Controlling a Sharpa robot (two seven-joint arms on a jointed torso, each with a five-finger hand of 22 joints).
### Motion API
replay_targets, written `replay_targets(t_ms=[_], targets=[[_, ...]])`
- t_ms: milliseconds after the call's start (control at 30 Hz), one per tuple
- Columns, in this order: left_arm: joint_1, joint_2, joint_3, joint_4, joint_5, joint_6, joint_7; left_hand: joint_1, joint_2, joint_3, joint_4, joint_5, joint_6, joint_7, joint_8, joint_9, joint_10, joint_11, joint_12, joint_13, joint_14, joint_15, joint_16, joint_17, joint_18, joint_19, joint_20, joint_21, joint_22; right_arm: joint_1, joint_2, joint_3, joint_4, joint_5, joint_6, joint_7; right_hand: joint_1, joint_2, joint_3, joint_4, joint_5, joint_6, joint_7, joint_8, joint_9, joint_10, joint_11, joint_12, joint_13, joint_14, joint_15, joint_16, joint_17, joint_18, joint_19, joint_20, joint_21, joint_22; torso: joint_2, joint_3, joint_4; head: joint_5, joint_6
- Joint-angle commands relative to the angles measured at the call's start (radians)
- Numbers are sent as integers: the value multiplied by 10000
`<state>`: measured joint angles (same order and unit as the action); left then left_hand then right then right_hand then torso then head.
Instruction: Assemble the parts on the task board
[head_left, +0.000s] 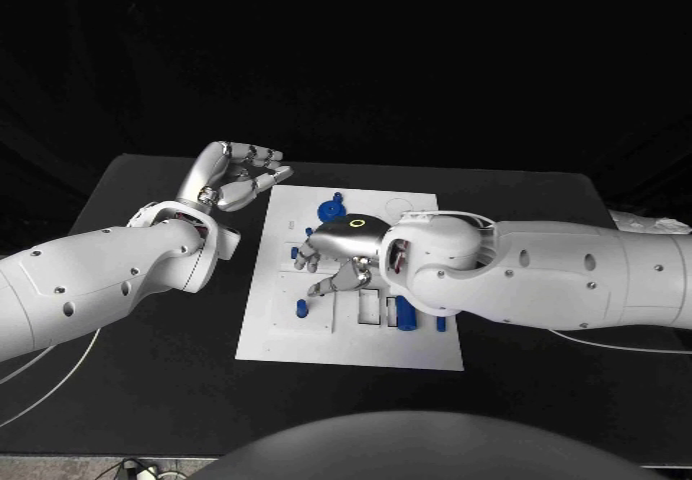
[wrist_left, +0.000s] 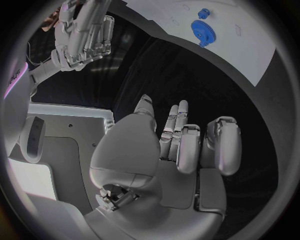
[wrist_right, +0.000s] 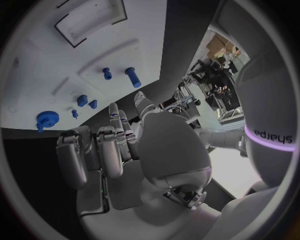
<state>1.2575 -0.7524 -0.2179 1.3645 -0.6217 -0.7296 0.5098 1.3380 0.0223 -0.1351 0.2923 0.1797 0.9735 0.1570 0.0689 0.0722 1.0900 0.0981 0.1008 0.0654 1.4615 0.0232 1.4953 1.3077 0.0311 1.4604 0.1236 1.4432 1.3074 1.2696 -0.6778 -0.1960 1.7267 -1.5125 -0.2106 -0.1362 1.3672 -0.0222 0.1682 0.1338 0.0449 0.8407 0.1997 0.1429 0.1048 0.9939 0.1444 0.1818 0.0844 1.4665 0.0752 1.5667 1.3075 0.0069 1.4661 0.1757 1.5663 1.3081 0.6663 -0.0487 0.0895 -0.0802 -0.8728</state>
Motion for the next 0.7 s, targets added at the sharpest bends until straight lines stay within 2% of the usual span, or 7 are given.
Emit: replay_targets(t_ms=[33,233,367,400,467,567,700], targets=[[-1,54,7,-34,-34,106,116,26,110,-70,-13,61,35,4,-26,2,49,2,47,-13,810,9,-40,1772,-7,364,20,-24,2234,185,-491,7,209,3593,-1462,644,-12,151,-39,72,88,39,-22,62,20,297,-52,251,76,1043,-1,41,2633,-69,1047,76,45,2627,-11,-4,-1,-15,2],[-9,159,6,-93,-22,118,123,27,103,-90,-11,61,15,12,-37,-3,37,7,41,-15,808,11,-45,1766,-8,365,21,-22,2235,445,-1962,2,827,6435,-1925,817,-37,427,-136,269,270,-13,-162,197,83,871,-279,1103,469,1043,-191,41,2633,-69,1047,-69,45,2627,3,1,1,-22,2],[-34,231,5,-110,5,132,137,27,102,-91,-11,61,14,13,-37,-3,36,7,40,-15,808,12,-45,1766,-8,365,21,-21,2235,489,-2743,-25,1204,7924,-1896,768,-132,538,-355,451,603,-142,-282,298,126,936,-458,2265,1271,1043,-379,41,2633,-69,1047,-247,45,2627,3,5,-19,-63,2],[-40,246,5,-114,10,135,139,28,103,-103,-10,62,-7,19,-46,-8,33,11,39,-15,809,14,-42,1768,-7,363,21,-25,2234,494,-2893,-35,1280,8149,-1857,730,-143,552,-457,485,681,-175,-312,350,146,732,-505,2833,1727,1043,-440,41,2633,-69,1047,-296,45,2627,7,7,-13,-94,2],[-54,285,5,-119,21,142,144,28,103,-105,-10,62,-11,20,-48,-9,34,11,39,-15,810,14,-41,1770,-7,363,22,-25,2235,502,-3247,-64,1464,8551,-1754,589,-113,808,-786,671,868,-395,-407,556,219,-740,-582,5390,3917,1043,-565,41,2633,-69,1047,-365,45,2627,7,2,-9,-239,2],[-69,336,6,-126,42,144,152,28,103,-105,-10,62,-11,20,-48,-9,34,11,39,-15,810,14,-41,1770,-7,363,22,-25,2235,507,-3689,-125,1688,8859,-1604,327,-259,1035,-1221,1092,1315,-697,-479,741,261,-1340,-769,8086,6339,1043,-650,41,2633,-69,1047,-455,45,2627,6,-6,-6,-429,2],[-81,409,6,-143,77,150,159,28,103,-105,-10,62,-11,20,-48,-9,34,11,39,-15,810,14,-41,1770,-7,363,22,-25,2235,507,-4226,-211,1942,9047,-1402,-113,-374,1232,-1703,1474,1399,-900,-562,936,295,2233,-872,12112,11642,1043,-749,41,2633,-69,1047,-581,45,2627,10,-3,-2,-628,2]])
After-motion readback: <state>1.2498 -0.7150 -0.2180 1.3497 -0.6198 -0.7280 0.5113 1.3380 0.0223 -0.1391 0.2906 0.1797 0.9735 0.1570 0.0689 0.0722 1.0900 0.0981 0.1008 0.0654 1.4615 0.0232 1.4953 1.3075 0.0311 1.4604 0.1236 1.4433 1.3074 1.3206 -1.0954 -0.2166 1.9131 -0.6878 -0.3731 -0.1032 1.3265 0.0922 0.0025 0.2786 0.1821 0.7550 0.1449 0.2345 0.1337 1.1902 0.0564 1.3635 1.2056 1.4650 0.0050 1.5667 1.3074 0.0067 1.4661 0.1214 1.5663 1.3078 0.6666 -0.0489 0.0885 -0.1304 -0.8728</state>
